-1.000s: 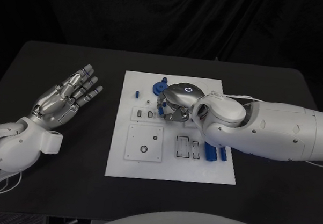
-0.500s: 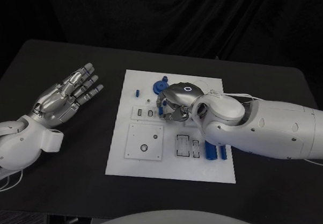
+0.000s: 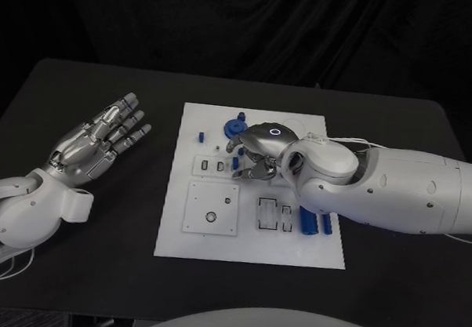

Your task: Assemble the parts on the task board

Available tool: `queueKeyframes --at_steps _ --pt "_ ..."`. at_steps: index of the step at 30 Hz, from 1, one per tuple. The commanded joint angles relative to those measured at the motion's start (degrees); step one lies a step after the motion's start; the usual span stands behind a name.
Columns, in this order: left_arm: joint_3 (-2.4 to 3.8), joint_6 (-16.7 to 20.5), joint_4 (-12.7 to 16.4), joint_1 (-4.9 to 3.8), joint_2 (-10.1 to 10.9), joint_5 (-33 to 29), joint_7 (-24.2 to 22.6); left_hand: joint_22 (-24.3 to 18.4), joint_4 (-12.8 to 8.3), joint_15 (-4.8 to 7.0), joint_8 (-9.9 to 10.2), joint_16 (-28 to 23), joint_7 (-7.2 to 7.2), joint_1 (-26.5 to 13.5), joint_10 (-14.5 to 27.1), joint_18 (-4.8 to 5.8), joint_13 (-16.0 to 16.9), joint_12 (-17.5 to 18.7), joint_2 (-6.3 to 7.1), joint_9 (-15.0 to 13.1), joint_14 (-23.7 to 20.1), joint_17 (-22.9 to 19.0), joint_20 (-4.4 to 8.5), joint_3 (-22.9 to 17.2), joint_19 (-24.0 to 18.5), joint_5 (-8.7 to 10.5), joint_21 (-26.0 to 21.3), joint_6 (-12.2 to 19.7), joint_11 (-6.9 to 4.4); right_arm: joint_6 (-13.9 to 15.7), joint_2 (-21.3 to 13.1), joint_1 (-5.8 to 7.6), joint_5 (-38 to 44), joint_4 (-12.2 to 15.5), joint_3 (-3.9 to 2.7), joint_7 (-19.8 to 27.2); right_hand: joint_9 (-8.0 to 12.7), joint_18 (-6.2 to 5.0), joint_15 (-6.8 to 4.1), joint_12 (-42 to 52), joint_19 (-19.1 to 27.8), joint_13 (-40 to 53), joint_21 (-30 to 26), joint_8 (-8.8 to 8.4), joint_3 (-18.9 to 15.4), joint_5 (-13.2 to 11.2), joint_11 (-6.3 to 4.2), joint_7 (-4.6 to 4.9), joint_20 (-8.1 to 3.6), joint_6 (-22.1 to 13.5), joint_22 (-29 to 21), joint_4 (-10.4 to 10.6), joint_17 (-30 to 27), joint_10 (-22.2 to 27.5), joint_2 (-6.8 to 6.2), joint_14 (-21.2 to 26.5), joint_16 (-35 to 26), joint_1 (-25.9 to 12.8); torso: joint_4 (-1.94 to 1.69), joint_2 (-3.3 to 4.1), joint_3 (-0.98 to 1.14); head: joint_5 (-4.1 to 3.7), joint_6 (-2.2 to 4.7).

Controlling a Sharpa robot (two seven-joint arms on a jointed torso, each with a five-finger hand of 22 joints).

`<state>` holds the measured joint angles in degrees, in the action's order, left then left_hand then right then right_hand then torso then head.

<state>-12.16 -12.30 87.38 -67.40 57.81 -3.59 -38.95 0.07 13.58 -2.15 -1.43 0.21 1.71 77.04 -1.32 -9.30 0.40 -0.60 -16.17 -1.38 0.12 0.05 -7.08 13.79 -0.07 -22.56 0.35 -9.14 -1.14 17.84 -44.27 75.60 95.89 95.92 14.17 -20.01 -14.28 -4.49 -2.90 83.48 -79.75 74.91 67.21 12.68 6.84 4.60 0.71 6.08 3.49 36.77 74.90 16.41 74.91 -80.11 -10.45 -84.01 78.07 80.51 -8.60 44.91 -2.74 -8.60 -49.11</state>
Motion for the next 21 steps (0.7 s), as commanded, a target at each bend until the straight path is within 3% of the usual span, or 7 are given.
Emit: queueKeyframes --at_steps 1,7,13,15,17,19,21 --pt "0.05 -0.3 0.3 0.04 -0.1 -0.5 -3.0 -0.1 -0.1 -0.35 -0.2 -0.2 -0.69 0.1 0.2 0.30 0.0 -0.1 -0.43 -0.1 -0.1 -0.1 -0.38 -0.2 0.1 -0.24 -0.4 -0.1 -0.09 2.2 -0.4 -0.15 0.6 0.5 -0.02 1.0 0.5 -0.81 0.03 -0.6 0.5 4.5 -0.3 -0.59 -0.4 -0.8 0.03 -0.13 -0.01 -0.9 4.2 0.4 2.3 1.1 -0.86 -1.6 -0.4 0.0 0.03 -0.03 0.03 0.11 0.63" --pt "0.07 1.0 2.0 -0.05 0.2 -2.7 -3.7 0.0 0.9 -0.39 -0.6 -0.2 -1.44 -0.3 -0.2 0.23 0.2 -0.4 -0.52 -0.3 -0.1 -0.1 -0.48 -1.1 0.1 -0.30 -0.3 -1.7 0.16 9.3 -2.6 0.33 0.3 2.3 -0.05 6.3 0.9 -0.67 -0.01 -0.8 0.2 4.3 0.2 -0.77 -0.7 -1.4 -0.01 -0.21 -0.04 -1.2 4.5 0.5 2.6 1.5 -1.23 -1.7 0.0 -0.2 0.12 -0.07 0.05 0.78 2.34" --pt "0.08 2.3 2.5 -0.96 0.2 -2.9 -3.8 0.5 2.2 -0.88 -1.1 0.4 -2.08 0.3 -1.9 -0.17 0.8 -2.2 -0.25 -0.5 0.4 0.3 -1.35 -1.9 0.9 -0.30 0.3 -2.8 1.53 17.9 -4.4 2.13 -2.2 2.7 -0.05 14.5 1.5 -0.26 -0.37 -0.3 -0.7 4.9 2.0 -0.26 0.8 -1.0 -0.51 -0.85 -0.30 -0.1 5.6 0.2 3.8 0.9 0.46 -2.1 1.2 2.3 0.38 -0.25 0.12 1.91 4.64" --pt "0.07 2.8 2.0 -1.84 -0.2 -3.0 -3.7 0.7 2.7 -1.21 -1.3 1.2 -2.61 0.7 -3.2 -0.38 1.1 -3.9 -0.16 -0.6 1.2 0.7 -1.88 -2.0 1.6 -0.29 0.8 -3.6 2.71 19.6 -5.0 2.82 -2.9 2.6 -0.04 16.2 1.7 -0.16 -0.48 -0.1 -0.9 5.1 2.4 0.07 1.5 0.4 -0.62 -0.91 -0.43 0.6 5.9 0.1 4.0 0.6 1.09 -2.2 1.3 3.8 0.34 -0.38 0.14 2.04 5.31" --pt "0.07 3.1 1.7 -2.74 -0.6 -3.0 -3.7 0.9 2.8 -1.48 -1.5 1.9 -2.98 0.9 -3.9 -0.46 1.3 -4.9 -0.15 -0.6 1.9 0.9 -2.23 -2.0 2.1 -0.34 1.1 -4.1 3.15 20.9 -5.7 3.30 -3.5 2.4 -0.02 17.7 1.8 -0.02 -0.61 0.2 -1.2 5.5 3.0 0.54 2.0 1.5 -0.79 -1.14 -0.55 1.6 6.3 -0.1 4.3 0.2 1.70 -2.3 1.6 4.9 0.25 -0.87 0.19 2.36 5.29" --pt "0.07 3.6 1.3 -3.69 -1.0 -2.9 -3.6 2.0 2.8 -2.78 -3.0 5.1 -4.91 1.7 -7.5 -0.77 2.2 -9.6 -0.06 -1.2 5.0 1.9 -3.82 -2.2 5.4 -0.84 3.1 -8.5 5.77 22.2 -6.3 3.60 -4.3 1.9 0.00 19.2 1.9 0.15 -0.70 0.5 -1.6 6.0 3.7 0.92 2.4 2.5 -0.83 -1.08 -0.65 2.5 6.7 -0.2 4.5 -0.3 2.22 -2.4 1.8 5.8 0.31 -1.22 0.27 2.66 5.61" --pt "0.07 4.1 0.8 -4.68 -1.5 -2.5 -3.4 2.9 2.9 -3.41 -3.7 7.2 -5.28 2.1 -9.3 -0.75 2.5 -12.2 0.01 -1.4 6.9 2.3 -4.41 -2.2 8.3 -0.93 4.9 -10.2 6.92 23.2 -6.8 3.77 -5.0 1.3 0.01 20.3 2.0 0.26 -0.82 0.8 -1.9 6.2 4.2 1.34 2.8 3.9 -0.94 -1.22 -0.73 3.5 7.0 -0.5 4.8 -0.7 2.68 -2.6 2.1 6.9 0.37 -1.62 0.41 2.78 5.49"
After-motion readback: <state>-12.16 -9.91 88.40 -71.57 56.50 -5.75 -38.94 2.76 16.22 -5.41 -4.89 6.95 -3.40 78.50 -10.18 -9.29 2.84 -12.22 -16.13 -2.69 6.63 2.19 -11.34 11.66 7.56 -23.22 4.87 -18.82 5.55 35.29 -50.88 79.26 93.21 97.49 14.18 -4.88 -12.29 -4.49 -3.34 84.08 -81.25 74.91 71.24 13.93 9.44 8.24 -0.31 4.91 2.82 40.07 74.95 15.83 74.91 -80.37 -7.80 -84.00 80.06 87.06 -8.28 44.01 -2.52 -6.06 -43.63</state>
